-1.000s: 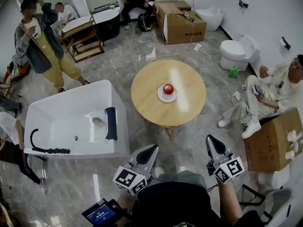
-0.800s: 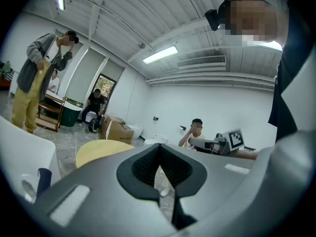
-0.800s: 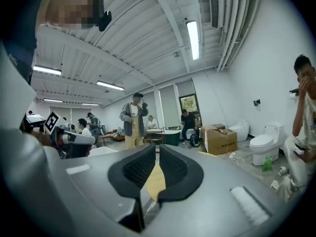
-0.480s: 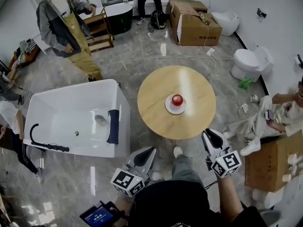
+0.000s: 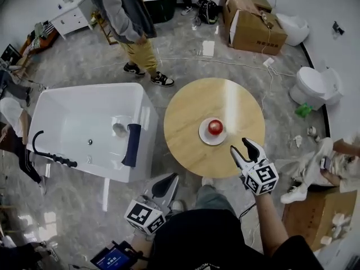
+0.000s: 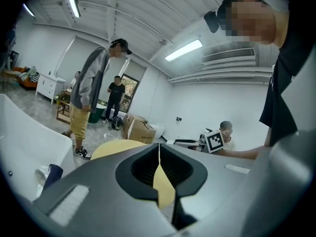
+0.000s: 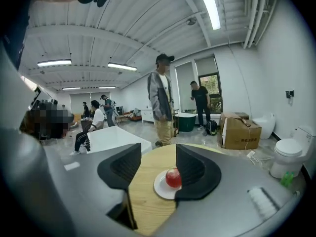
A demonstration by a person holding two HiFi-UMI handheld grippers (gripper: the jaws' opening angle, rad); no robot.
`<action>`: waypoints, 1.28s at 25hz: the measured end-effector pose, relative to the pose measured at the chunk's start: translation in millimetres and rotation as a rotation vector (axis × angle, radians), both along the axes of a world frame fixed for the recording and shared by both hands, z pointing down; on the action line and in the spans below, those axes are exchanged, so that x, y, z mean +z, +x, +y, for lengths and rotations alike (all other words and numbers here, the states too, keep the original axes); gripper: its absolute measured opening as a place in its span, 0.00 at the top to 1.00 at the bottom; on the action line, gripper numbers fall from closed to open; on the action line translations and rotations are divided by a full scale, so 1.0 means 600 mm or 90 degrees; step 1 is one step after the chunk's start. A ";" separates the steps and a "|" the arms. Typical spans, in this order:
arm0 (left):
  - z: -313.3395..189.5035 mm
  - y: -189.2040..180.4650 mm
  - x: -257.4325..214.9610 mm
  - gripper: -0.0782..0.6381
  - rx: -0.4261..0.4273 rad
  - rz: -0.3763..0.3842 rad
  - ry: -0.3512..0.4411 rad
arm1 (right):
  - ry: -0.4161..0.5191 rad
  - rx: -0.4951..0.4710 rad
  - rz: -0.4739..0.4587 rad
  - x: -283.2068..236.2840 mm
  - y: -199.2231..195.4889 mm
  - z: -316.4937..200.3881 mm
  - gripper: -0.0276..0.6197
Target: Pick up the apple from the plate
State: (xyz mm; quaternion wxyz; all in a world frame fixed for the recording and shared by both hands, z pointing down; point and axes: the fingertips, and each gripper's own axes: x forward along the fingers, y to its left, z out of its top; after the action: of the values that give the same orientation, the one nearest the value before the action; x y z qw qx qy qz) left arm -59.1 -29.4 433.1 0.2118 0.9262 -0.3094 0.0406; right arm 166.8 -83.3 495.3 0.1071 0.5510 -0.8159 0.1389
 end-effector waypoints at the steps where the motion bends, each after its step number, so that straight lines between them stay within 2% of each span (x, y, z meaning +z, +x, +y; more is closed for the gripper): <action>1: -0.007 0.001 0.007 0.86 -0.012 -0.001 -0.005 | -0.011 -0.010 0.008 0.017 0.004 -0.020 0.61; 8: -0.050 -0.029 0.041 0.85 -0.095 -0.022 -0.046 | -0.094 -0.076 0.049 0.134 -0.013 -0.133 0.49; 16: -0.075 -0.017 0.104 0.82 -0.159 -0.049 -0.097 | -0.187 -0.128 0.085 0.282 -0.006 -0.203 0.40; 24: -0.063 -0.043 0.151 0.82 -0.196 -0.048 -0.132 | -0.229 -0.148 0.121 0.363 -0.031 -0.234 0.34; 32: -0.059 -0.059 0.167 0.82 -0.218 -0.053 -0.151 | -0.247 -0.163 0.158 0.411 -0.047 -0.238 0.33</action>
State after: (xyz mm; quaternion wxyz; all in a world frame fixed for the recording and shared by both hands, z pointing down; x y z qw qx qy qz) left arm -94.3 -64.7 533.0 0.3105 0.8262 -0.4636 0.0781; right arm 138.3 -225.9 741.9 0.3268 0.4252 -0.8177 0.2091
